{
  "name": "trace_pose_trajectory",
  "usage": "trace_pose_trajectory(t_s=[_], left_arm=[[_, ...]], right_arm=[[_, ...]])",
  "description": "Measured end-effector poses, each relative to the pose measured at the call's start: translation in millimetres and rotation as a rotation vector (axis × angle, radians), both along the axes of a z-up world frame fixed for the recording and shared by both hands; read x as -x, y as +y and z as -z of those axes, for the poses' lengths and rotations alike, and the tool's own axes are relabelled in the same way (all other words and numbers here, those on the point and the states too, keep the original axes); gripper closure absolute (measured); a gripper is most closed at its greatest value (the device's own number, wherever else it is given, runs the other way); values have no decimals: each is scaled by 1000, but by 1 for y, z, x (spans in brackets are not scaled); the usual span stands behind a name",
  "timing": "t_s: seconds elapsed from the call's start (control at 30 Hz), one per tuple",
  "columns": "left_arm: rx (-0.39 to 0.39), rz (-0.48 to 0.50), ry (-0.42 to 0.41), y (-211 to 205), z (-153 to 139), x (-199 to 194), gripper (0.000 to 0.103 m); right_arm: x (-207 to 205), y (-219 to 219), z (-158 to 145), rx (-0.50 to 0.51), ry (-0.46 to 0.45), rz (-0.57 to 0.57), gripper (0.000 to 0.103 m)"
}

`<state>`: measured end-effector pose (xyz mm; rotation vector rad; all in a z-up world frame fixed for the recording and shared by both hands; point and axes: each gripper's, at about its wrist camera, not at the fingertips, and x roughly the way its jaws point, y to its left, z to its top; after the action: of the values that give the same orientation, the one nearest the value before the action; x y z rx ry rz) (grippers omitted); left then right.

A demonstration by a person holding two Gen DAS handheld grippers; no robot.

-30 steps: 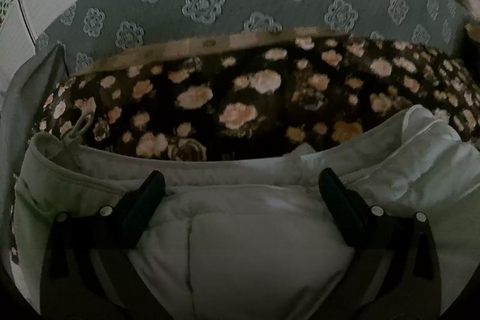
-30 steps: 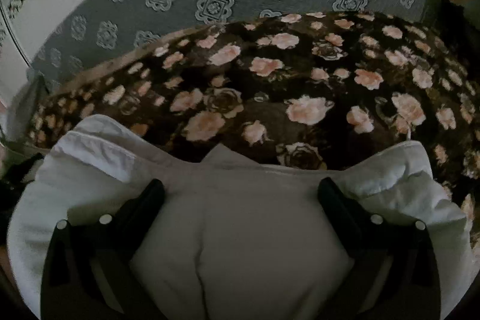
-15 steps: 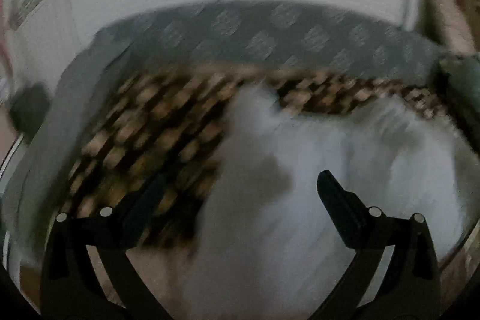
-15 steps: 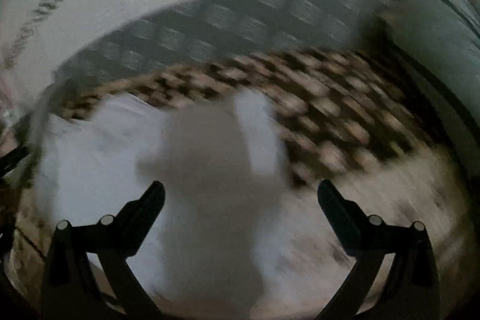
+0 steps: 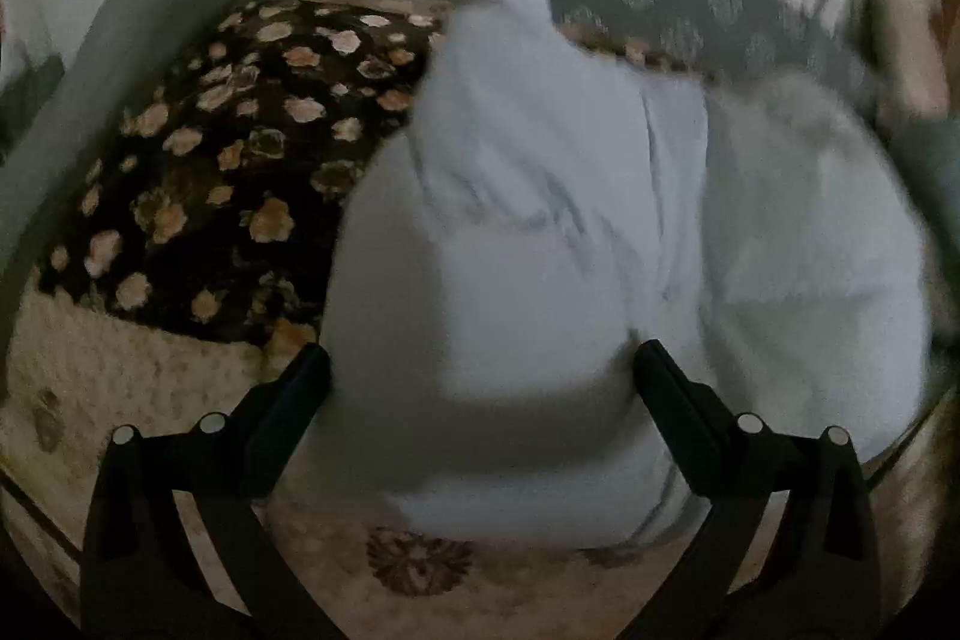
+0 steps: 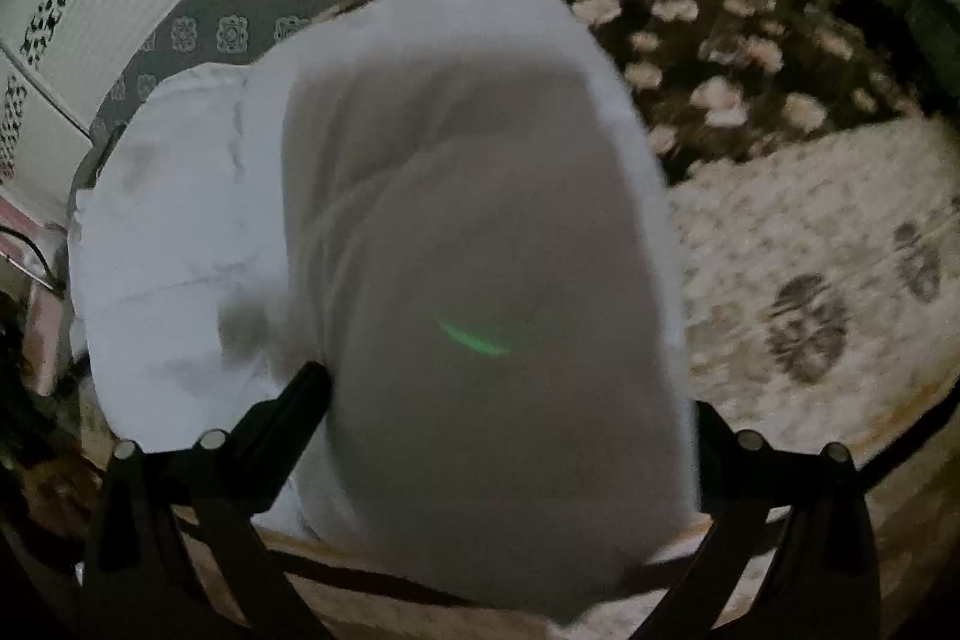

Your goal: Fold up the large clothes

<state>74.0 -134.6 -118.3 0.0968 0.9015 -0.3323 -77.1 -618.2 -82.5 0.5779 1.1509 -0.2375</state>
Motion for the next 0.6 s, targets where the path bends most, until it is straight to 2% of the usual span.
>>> trace_pose_trajectory(t_s=[0.07,0.27,0.5,0.6], left_arm=[[-47,11,-28,-9,0,2,3],[-29,-11,-26,-11,2,-5,3],[-41,-14,-57,-15,8,-3,3],[-53,-16,-71,-19,8,-1,3]], right_arm=[[-8,8,1,27,0,-14,2],[-29,38,0,161,-24,-95,1],[-34,35,3,141,-21,-116,2],[-34,36,2,147,-27,-123,7]])
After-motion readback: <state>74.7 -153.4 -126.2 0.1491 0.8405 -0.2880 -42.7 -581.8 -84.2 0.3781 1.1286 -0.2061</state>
